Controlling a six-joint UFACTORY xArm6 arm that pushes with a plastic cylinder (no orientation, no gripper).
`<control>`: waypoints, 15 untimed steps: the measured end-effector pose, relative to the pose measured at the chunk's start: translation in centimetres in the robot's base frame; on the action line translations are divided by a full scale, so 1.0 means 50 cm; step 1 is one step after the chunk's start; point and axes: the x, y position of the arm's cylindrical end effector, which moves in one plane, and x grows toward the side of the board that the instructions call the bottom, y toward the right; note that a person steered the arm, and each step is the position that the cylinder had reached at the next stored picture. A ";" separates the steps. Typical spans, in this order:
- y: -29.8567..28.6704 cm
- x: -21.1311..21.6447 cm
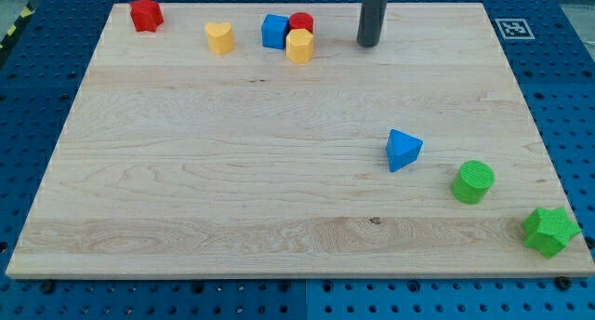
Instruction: Place the yellow hexagon at the center of board
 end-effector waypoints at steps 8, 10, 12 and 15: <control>-0.141 0.067; -0.119 0.116; -0.111 0.068; -0.224 0.149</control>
